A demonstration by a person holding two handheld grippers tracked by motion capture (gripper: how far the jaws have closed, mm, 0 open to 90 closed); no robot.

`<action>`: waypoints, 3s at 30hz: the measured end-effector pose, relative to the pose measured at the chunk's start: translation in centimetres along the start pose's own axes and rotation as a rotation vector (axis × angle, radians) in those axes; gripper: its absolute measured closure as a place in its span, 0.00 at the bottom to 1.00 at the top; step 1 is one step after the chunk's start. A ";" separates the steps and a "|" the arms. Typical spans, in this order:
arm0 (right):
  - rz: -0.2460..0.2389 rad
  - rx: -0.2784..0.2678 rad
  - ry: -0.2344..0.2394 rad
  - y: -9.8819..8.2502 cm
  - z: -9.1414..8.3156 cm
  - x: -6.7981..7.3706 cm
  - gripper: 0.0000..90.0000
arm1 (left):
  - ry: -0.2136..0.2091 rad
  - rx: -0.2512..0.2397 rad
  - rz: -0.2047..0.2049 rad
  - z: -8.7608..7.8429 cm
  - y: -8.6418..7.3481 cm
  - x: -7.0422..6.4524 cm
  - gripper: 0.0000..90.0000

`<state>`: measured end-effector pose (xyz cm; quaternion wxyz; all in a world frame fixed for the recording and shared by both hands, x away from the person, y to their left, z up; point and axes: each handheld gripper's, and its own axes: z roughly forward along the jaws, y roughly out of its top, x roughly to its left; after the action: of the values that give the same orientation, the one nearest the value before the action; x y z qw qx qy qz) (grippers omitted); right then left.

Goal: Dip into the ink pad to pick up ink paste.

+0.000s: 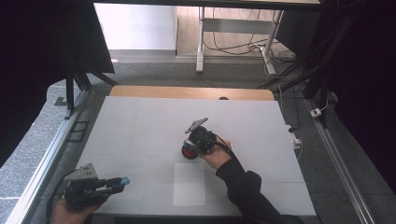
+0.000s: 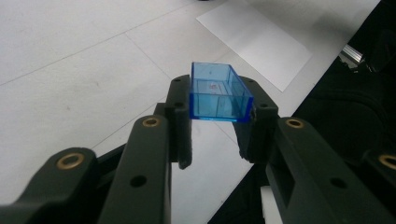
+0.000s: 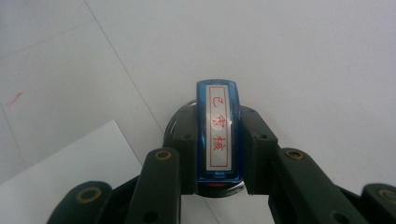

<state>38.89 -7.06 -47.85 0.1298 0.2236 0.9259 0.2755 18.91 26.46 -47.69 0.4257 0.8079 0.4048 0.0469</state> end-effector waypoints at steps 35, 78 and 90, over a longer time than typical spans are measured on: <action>0.069 -0.074 0.063 -1.1 0.1 -1.2 0.79 | 0.005 -0.009 -0.010 -0.1 -0.1 0.1 0.76; 0.040 -0.108 0.072 -0.9 -0.9 -0.9 0.79 | 0.004 -0.012 -0.015 -0.2 -0.1 0.1 0.76; 0.016 -0.055 0.040 -0.6 0.1 -0.3 0.79 | 0.005 -0.009 -0.019 -0.2 -0.1 0.1 0.76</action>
<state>39.03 -7.59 -48.25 0.1154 0.2218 0.9185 0.3062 18.83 26.67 -47.69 0.4286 0.8021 0.4132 0.0468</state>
